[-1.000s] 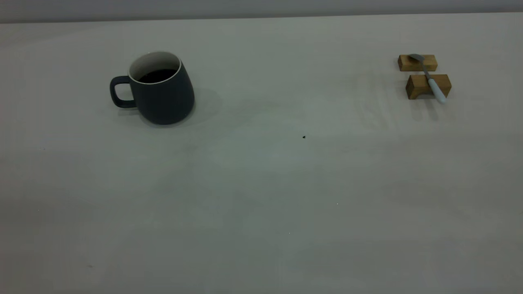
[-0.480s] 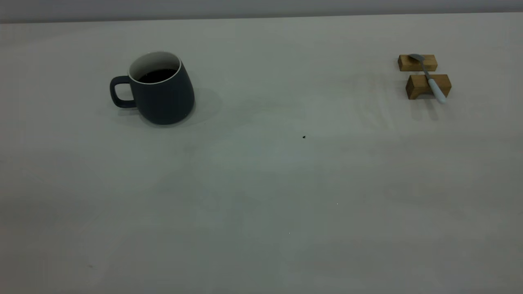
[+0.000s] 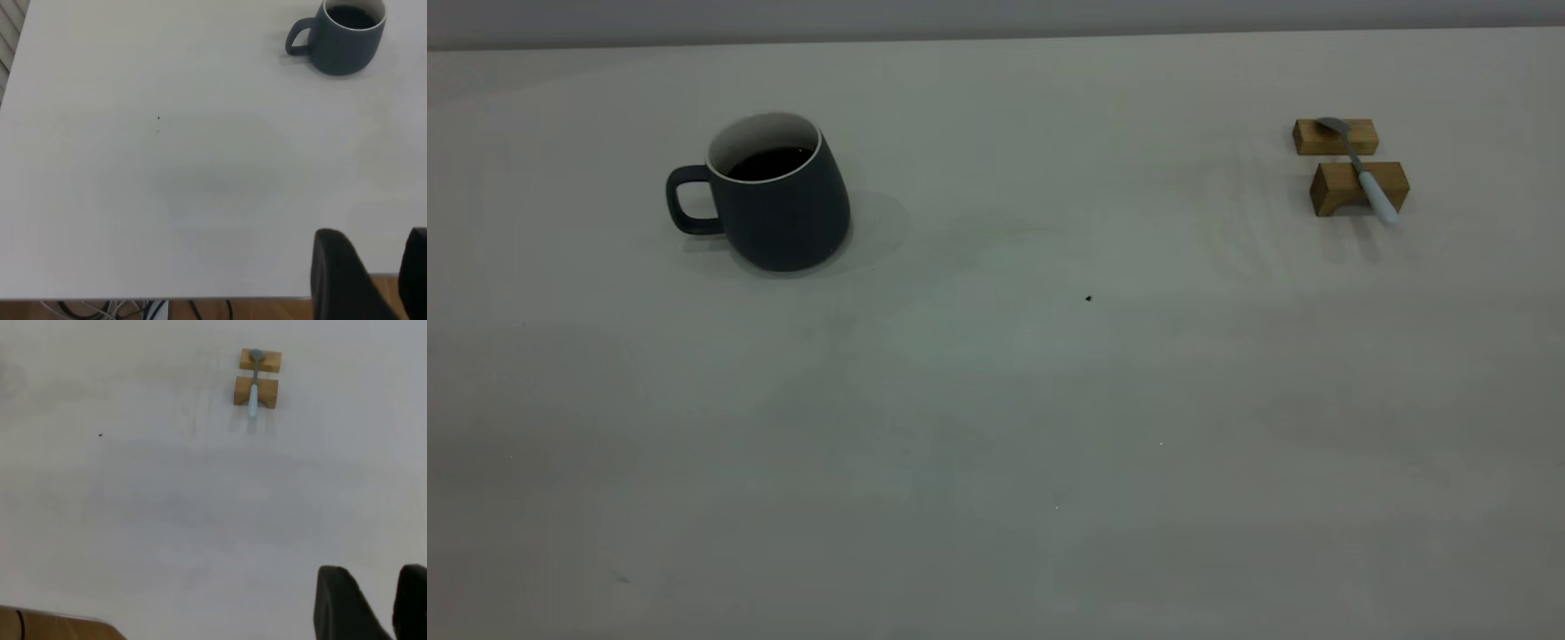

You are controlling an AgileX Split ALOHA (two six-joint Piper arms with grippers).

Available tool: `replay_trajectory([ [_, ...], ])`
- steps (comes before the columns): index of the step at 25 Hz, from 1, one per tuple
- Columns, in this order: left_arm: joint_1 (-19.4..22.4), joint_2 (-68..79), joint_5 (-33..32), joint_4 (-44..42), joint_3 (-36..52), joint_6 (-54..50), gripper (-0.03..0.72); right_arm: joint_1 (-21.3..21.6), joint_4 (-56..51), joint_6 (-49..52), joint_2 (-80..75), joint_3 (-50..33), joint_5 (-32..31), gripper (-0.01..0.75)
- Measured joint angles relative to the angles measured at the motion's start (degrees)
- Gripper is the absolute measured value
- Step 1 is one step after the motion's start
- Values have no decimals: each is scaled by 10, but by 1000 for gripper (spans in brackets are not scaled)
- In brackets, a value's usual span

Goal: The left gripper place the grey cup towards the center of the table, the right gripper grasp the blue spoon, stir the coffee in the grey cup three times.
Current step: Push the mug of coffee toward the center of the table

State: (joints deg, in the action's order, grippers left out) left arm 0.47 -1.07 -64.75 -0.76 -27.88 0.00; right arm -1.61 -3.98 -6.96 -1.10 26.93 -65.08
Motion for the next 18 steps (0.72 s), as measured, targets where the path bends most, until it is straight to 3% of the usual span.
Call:
replay_trajectory([
  [8,0,46,11,-11,-7,-3,299,0,0,0,0,0,0,237],
  [18,0,430,164,-15,-99,87,301,0,0,0,0,0,0,237],
])
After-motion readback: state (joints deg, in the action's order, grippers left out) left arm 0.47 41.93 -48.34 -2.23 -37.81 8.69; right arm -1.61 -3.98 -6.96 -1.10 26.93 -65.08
